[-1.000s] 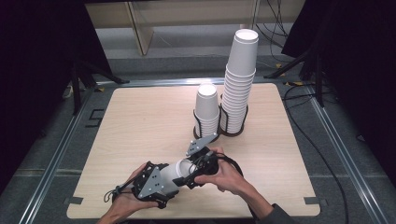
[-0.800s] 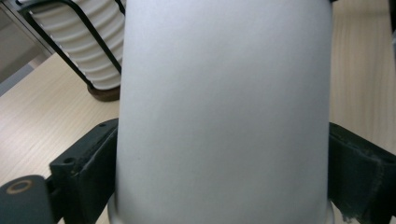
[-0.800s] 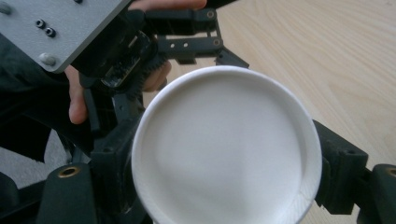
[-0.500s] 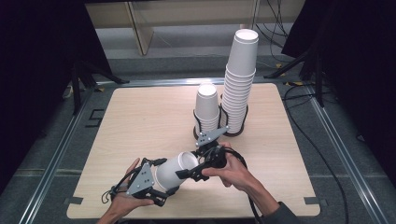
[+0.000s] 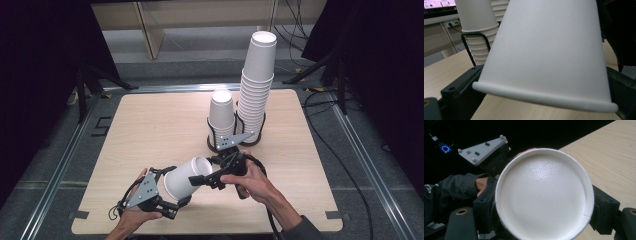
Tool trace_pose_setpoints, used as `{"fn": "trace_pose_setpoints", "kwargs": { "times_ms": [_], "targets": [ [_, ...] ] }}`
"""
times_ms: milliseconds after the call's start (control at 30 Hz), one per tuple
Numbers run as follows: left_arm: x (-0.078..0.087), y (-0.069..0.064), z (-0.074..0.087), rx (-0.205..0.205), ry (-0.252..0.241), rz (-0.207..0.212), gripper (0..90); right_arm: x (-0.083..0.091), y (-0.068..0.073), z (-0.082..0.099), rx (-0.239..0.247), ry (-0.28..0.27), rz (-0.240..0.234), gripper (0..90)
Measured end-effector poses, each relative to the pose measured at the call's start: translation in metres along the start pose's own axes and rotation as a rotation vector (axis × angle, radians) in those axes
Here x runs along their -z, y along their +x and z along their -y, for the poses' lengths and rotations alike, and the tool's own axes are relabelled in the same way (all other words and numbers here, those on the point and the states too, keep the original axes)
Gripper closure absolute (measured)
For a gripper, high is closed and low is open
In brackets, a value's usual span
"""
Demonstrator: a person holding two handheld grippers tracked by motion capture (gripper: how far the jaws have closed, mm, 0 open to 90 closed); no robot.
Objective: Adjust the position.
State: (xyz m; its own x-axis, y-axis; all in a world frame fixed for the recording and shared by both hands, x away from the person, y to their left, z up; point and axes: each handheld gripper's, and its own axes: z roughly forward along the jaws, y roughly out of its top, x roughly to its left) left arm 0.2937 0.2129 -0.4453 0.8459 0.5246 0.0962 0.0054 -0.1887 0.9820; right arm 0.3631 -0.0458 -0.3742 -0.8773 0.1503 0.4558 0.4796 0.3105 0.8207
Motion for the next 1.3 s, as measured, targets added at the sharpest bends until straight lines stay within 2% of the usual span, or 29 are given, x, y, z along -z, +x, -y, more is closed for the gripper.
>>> {"fn": "trace_pose_setpoints", "kwargs": {
  "times_ms": [33,67,200,233,333,367,533,567,733,767,833,867,900,933,1000,1033,1100,1133,1167,1300],
  "targets": [
    [0.002,0.000,-0.001,-0.006,0.017,-0.007,2.1,-0.001,0.000,0.000,0.004,-0.002,-0.005,25.0],
    [0.002,-0.001,-0.001,-0.009,0.006,-0.007,2.1,-0.001,-0.001,0.000,0.033,-0.012,0.002,25.0],
    [0.003,-0.002,-0.002,-0.019,-0.005,-0.011,2.8,-0.001,0.000,0.000,0.025,-0.008,-0.004,25.0],
    [0.003,-0.002,-0.003,-0.015,-0.009,-0.013,3.5,-0.001,0.001,0.000,0.004,-0.005,-0.008,25.0],
    [0.004,-0.001,-0.003,-0.014,-0.005,-0.004,5.2,-0.001,-0.001,0.000,0.003,-0.005,-0.010,24.9],
    [0.004,-0.001,-0.003,-0.014,-0.002,-0.001,5.2,-0.001,-0.002,0.000,0.020,-0.008,-0.010,24.8],
    [0.004,0.001,-0.004,-0.021,0.003,0.017,9.1,-0.001,-0.005,0.002,0.009,0.000,-0.016,23.9],
    [0.005,0.002,-0.005,-0.024,0.023,0.017,10.6,0.000,-0.005,0.002,-0.001,0.000,-0.015,23.4],
    [0.004,0.002,-0.004,-0.027,0.035,0.033,12.7,0.000,-0.007,0.002,0.001,0.023,-0.021,22.4],
    [0.005,0.002,-0.005,-0.032,0.062,0.028,13.2,0.000,-0.007,0.003,-0.005,0.031,-0.026,22.2],
    [0.005,0.002,-0.005,-0.029,0.081,0.025,13.8,0.000,-0.007,0.003,0.001,0.041,-0.018,20.0],
    [0.005,0.003,-0.004,-0.029,0.087,0.026,14.0,0.001,-0.006,0.003,0.011,0.049,0.004,17.7],
    [0.005,0.003,-0.005,-0.031,0.109,0.031,14.3,0.002,-0.005,0.002,0.041,0.074,0.044,15.9],
    [0.005,0.003,-0.004,-0.032,0.116,0.030,14.3,0.002,-0.005,0.002,0.041,0.074,0.044,15.9],
    [0.004,0.003,-0.004,-0.024,0.131,0.032,14.7,0.004,-0.003,0.001,0.070,0.095,0.069,15.7],
    [0.004,0.004,-0.004,-0.038,0.152,0.039,15.3,0.006,-0.002,0.000,0.092,0.097,0.090,15.7],
    [0.004,0.004,-0.004,-0.036,0.157,0.045,15.4,0.008,-0.001,-0.001,0.095,0.101,0.096,15.7],
    [0.002,0.003,-0.004,-0.030,0.148,0.051,15.5,0.012,0.001,-0.004,0.121,0.107,0.129,15.7],
    [0.002,0.004,-0.004,-0.030,0.154,0.056,15.5,0.012,0.001,-0.004,0.121,0.107,0.129,15.7],
    [0.002,0.005,-0.004,-0.055,0.233,0.063,15.7,0.018,0.009,-0.008,0.207,0.146,0.185,16.0]
  ]
}}
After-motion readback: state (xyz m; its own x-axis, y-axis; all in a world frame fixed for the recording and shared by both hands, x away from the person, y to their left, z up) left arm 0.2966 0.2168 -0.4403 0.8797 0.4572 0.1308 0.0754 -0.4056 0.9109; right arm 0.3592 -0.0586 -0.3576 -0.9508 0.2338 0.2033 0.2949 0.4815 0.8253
